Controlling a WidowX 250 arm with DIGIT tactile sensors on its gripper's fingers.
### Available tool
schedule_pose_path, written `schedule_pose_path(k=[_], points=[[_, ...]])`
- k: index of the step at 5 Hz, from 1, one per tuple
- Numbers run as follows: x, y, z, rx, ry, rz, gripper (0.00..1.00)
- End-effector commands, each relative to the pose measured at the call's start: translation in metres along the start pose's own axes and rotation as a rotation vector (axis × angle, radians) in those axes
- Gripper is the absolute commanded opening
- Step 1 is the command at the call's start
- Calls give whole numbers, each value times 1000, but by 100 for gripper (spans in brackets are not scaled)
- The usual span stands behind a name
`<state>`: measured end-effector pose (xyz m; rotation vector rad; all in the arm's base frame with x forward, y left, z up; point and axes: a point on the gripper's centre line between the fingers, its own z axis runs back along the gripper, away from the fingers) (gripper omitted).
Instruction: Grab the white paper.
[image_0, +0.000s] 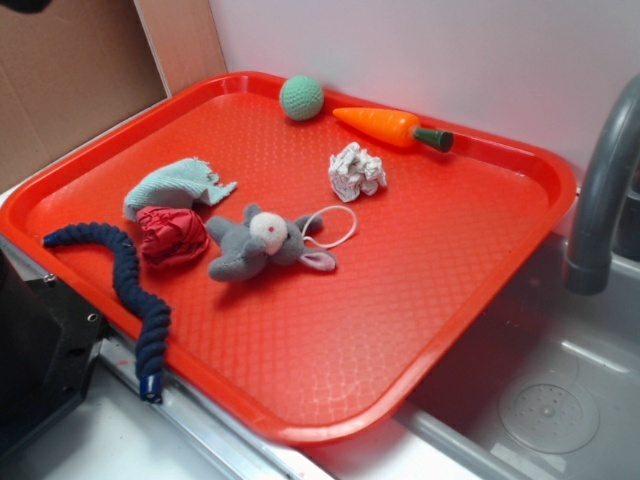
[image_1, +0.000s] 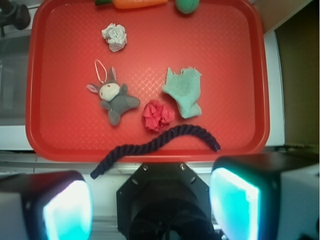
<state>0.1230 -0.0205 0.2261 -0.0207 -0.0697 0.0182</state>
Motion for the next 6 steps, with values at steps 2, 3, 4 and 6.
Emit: schedule_pose_path(k=[2, 3, 4, 6], points=[[58, -9, -45, -40, -148, 178, 100], [77, -10, -68, -21, -198, 250, 100], [101, -10, -94, -5, -215, 263, 100], [144, -24, -144, 56, -209, 213, 100]])
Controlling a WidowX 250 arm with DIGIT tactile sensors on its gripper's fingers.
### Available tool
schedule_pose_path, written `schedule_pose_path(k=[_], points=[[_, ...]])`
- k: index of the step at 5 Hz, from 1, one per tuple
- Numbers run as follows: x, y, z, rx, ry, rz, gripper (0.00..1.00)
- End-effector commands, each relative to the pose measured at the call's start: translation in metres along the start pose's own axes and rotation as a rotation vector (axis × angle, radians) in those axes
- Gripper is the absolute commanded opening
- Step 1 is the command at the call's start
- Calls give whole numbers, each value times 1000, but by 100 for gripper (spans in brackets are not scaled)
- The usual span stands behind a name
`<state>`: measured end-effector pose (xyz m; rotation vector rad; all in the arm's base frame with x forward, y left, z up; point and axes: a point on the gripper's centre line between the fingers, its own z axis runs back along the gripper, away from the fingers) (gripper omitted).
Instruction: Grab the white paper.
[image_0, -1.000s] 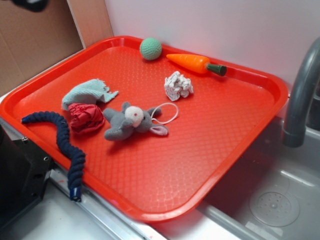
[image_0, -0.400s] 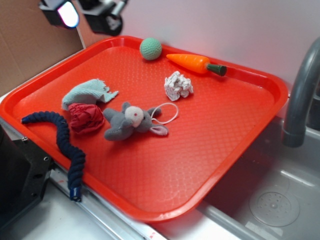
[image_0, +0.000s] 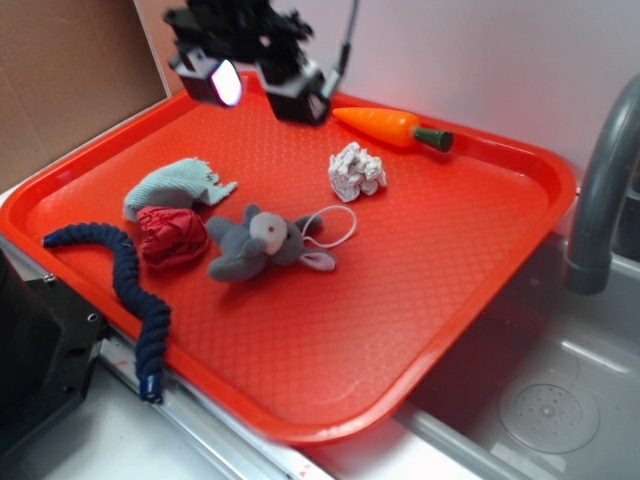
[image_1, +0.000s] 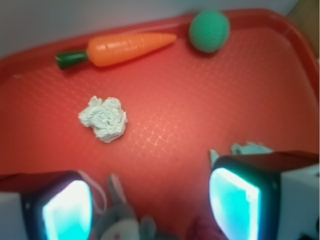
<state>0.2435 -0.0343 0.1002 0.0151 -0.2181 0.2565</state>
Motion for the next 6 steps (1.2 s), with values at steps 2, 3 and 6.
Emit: schedule_pose_path(k=[2, 3, 6], points=[[43, -40, -57, 34, -15, -101, 100], [46, -46, -71, 51, 5, -116, 97], [51, -34, -75, 64, 70, -104, 0]])
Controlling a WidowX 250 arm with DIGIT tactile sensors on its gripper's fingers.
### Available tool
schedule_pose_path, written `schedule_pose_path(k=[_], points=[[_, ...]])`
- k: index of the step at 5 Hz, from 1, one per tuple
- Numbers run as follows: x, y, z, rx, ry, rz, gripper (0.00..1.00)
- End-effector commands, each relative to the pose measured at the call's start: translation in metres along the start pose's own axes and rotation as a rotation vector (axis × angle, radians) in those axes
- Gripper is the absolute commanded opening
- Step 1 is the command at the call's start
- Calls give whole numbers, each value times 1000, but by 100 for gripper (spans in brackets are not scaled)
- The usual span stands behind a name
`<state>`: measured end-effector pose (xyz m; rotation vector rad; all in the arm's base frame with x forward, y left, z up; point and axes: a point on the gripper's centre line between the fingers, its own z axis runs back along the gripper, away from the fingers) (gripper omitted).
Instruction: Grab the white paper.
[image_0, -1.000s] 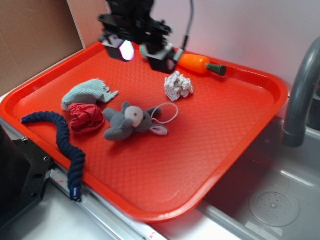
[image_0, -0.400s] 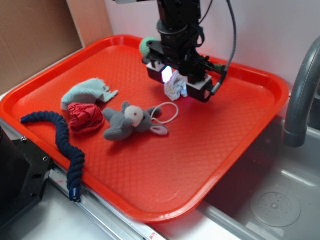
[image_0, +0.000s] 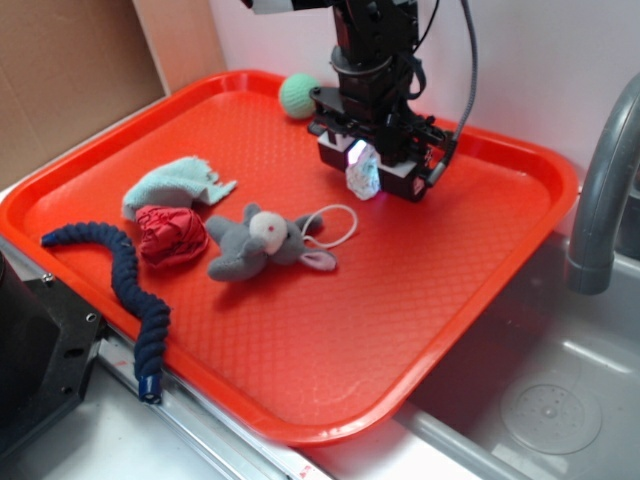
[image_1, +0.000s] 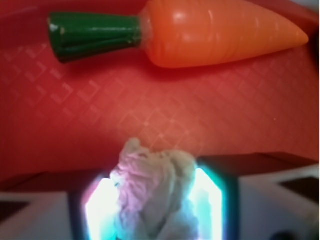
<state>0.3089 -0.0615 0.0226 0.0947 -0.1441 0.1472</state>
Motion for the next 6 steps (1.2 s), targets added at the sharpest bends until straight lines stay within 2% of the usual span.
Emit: schedule_pose_path(k=[1, 2, 3, 4, 6], points=[[4, 27, 33, -16, 93, 3, 0], [-9, 25, 63, 4, 104, 10, 0], [-23, 22, 85, -22, 136, -20, 0], [-47, 27, 111, -83, 127, -84, 0], [-79, 46, 134, -112, 136, -94, 0]])
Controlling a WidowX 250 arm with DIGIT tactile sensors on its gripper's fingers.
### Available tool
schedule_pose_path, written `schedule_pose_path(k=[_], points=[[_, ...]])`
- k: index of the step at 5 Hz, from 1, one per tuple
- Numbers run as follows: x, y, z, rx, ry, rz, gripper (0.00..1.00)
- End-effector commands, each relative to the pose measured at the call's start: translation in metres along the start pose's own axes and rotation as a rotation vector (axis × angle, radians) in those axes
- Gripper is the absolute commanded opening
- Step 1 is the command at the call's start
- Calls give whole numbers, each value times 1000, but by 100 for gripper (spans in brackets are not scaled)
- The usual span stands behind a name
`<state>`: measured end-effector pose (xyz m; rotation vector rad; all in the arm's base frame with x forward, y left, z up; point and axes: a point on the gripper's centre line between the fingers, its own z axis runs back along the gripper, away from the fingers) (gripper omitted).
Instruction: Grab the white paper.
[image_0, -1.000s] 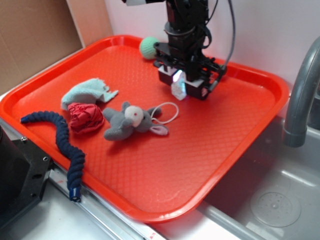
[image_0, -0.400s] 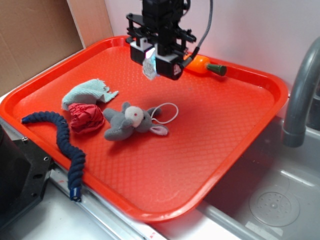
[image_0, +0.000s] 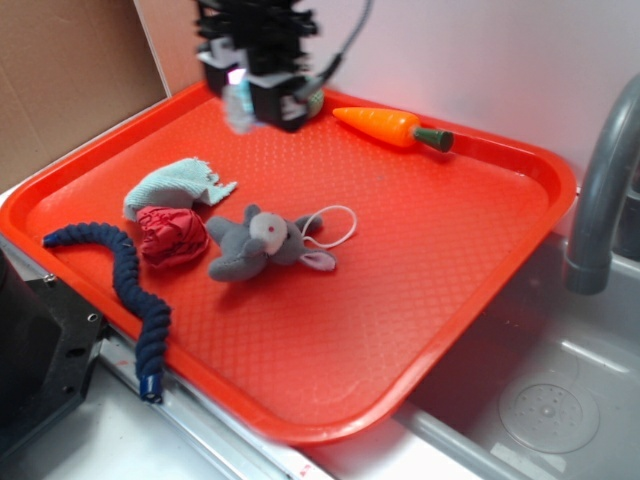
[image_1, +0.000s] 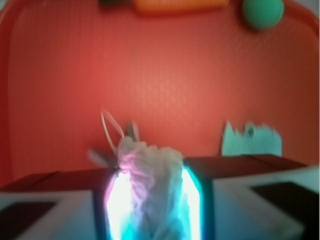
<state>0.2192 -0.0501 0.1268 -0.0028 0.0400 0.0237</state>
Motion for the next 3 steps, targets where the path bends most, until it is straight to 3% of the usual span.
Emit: schedule_pose_path(k=[1, 2, 3], points=[[-35, 6, 24, -6, -93, 35, 0], [-34, 0, 19, 2, -102, 5, 0], [-27, 3, 16, 18, -69, 3, 0]])
